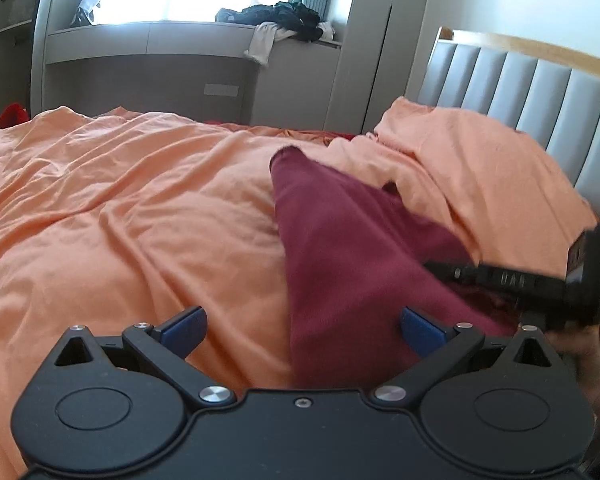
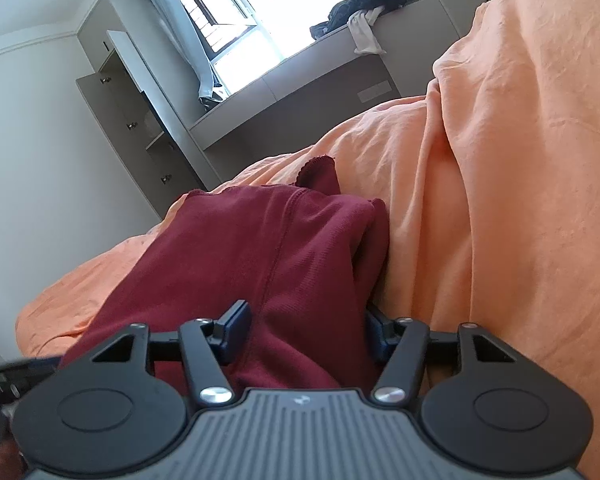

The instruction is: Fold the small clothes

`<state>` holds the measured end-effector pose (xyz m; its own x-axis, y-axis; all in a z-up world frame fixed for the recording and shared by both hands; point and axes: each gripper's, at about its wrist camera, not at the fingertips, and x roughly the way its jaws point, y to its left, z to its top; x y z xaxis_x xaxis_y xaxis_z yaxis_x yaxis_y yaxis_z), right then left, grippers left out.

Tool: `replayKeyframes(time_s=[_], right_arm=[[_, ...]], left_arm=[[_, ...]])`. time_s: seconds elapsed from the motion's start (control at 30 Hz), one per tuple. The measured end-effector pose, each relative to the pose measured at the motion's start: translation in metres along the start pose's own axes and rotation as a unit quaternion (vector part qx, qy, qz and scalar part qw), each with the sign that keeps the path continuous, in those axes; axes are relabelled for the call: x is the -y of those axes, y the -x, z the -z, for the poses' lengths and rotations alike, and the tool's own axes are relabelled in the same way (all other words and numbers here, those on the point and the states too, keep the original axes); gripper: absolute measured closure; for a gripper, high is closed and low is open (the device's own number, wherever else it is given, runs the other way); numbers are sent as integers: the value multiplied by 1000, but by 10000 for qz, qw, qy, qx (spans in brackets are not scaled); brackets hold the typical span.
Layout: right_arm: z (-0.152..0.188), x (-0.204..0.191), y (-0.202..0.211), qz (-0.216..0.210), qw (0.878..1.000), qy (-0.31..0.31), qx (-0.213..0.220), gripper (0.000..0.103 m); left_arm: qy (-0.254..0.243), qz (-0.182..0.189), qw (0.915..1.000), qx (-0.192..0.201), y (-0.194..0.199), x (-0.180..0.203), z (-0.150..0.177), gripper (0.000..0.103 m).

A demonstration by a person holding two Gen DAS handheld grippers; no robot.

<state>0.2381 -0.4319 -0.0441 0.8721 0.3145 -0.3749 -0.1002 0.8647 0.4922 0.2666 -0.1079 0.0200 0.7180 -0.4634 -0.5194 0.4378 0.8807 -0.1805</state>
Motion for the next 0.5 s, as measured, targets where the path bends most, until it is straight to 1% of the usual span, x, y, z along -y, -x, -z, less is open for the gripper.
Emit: replayKeyframes(time_s=[0.1, 0.2, 0.33, 0.5], right_arm=[[0, -2, -4, -2, 10000, -39, 15, 38], [2, -3, -2, 7, 10000, -16, 53, 38], [4, -4, -1, 38, 9999, 25, 115, 38], [6, -5, -1, 51, 9999, 43, 128, 37]], left_arm=[[37, -66, 10000, -6, -6, -1, -13, 0], [-115, -253, 9996, -66, -18, 0, -21, 0], [-96, -275, 9994, -175, -32, -4, -23, 0], [201, -159, 9992, -294, -43, -13, -20, 0]])
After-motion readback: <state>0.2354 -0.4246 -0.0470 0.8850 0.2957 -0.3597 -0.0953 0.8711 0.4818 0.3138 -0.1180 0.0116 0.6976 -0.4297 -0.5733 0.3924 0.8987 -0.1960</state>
